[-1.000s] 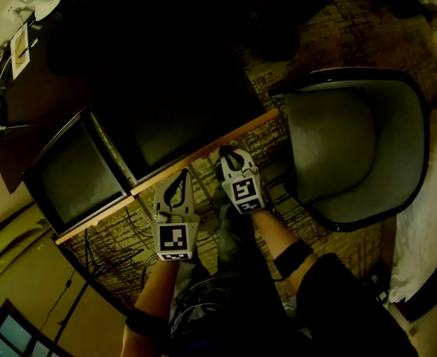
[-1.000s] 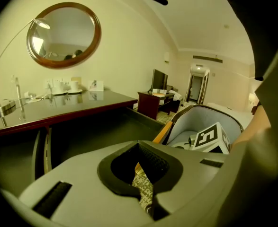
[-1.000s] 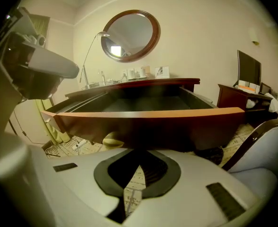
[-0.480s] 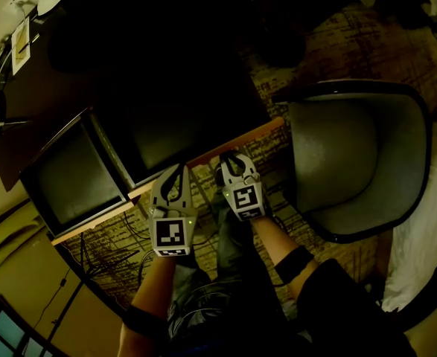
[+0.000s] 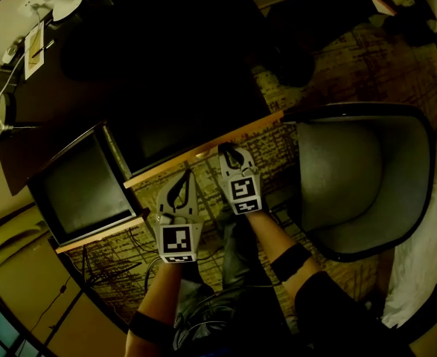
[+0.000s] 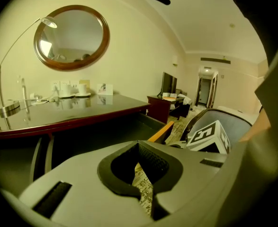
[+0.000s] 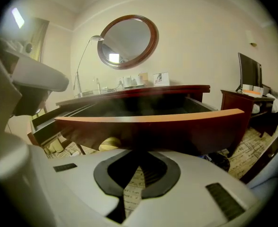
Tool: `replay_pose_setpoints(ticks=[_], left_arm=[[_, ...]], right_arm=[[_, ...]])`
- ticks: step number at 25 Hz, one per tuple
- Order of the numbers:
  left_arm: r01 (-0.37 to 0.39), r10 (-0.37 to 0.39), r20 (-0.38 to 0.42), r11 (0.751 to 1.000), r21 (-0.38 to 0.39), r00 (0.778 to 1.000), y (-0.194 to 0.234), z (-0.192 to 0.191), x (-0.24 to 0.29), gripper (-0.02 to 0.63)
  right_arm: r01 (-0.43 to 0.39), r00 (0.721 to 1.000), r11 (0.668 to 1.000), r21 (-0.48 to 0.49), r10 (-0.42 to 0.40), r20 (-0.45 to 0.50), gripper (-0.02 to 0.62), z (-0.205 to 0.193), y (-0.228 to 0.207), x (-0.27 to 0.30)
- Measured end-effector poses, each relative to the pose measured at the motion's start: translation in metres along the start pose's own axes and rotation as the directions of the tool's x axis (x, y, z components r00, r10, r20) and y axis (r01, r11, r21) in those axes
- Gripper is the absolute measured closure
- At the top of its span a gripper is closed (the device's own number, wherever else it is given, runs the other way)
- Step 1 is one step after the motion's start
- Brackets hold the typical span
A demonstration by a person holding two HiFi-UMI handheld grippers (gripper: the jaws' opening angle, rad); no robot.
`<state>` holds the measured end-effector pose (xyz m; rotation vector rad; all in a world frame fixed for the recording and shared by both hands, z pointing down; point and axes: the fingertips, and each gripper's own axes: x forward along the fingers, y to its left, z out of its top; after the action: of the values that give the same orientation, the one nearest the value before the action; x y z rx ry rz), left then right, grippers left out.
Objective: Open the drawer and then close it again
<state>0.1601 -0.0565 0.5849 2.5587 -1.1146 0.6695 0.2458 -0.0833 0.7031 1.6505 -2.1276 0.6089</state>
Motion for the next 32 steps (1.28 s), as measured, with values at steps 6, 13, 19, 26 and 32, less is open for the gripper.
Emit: replay_pose_setpoints(ticks=[6,13,19,26,32], left_arm=[[-0.067,0.068,0.01,0.997,-0.047,0.998,0.029,0.015,0.011,0.604],[-0.122,0.126,0.049,0.989,-0.078,0.991,0.061,0.036,0.02,0.604],[-0.139,0.143,0.054,0.987,-0.081,0.988,0.073,0.035,0.023,0.604],[-0.173,0.178,0.057,0.981,-0.092,0.982,0.09,0.034,0.022,0.604],[-0.209,0.216,0.053,0.971,-0.114,0.975,0.107,0.033,0.018,0.604]], right_arm=[[-0.003,1.0,1.0,-0.003,0.003,0.024,0.595,0.036,-0.011,0.05],[-0.002,1.0,1.0,-0.021,0.003,0.03,0.595,0.068,-0.021,0.098],[0.008,0.999,1.0,-0.029,-0.007,0.052,0.594,0.091,-0.028,0.132],[0.022,0.998,0.999,-0.049,-0.018,0.067,0.594,0.11,-0.037,0.164],[0.025,0.997,0.999,-0.048,-0.021,0.07,0.59,0.119,-0.039,0.179]])
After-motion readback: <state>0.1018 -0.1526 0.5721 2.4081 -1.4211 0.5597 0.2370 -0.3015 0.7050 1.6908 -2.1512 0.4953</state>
